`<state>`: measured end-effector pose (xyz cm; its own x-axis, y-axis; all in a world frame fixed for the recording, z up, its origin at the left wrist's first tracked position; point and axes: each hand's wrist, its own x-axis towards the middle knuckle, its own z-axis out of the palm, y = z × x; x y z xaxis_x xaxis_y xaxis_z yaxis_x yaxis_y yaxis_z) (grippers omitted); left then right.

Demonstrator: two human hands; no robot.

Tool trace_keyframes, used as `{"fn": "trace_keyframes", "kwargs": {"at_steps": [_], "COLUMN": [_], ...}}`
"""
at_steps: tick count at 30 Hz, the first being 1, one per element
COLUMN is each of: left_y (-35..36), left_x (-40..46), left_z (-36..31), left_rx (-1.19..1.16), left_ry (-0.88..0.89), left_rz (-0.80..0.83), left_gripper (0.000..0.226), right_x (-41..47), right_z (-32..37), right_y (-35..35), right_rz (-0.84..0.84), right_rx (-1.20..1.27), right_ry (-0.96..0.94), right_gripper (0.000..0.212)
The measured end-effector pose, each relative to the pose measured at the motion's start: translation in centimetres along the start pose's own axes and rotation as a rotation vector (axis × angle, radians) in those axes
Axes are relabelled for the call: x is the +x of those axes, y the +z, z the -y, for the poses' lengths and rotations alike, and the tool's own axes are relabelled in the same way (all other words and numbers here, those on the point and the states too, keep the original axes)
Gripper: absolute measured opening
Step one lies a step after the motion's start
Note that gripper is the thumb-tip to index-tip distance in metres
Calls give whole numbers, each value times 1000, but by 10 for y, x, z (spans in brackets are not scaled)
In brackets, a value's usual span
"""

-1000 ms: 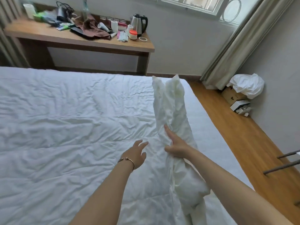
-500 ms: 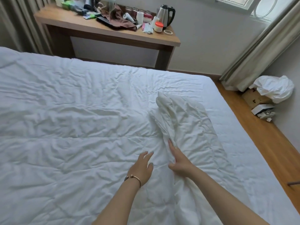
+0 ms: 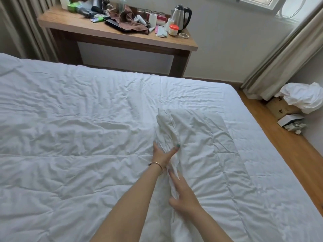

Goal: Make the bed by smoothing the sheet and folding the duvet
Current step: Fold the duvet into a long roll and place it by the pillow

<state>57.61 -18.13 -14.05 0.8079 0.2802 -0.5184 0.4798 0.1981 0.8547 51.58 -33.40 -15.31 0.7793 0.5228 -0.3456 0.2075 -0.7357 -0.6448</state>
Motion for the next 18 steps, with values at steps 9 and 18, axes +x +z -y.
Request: {"fn": "trace_keyframes", "kwargs": {"at_steps": [9,18], "left_y": [-18,-6], "left_x": [52,15], "left_z": [-10,14], "left_rx": [678,334], "left_ry": [593,129], "left_rz": [197,-262], "left_gripper": [88,78], "right_x": [-11,-52], "right_z": [17,-30], "right_y": [22,-1], "right_rz": [-45,-310], "right_rx": [-19,-436], "right_ry": [-83,212], "right_gripper": [83,68]}}
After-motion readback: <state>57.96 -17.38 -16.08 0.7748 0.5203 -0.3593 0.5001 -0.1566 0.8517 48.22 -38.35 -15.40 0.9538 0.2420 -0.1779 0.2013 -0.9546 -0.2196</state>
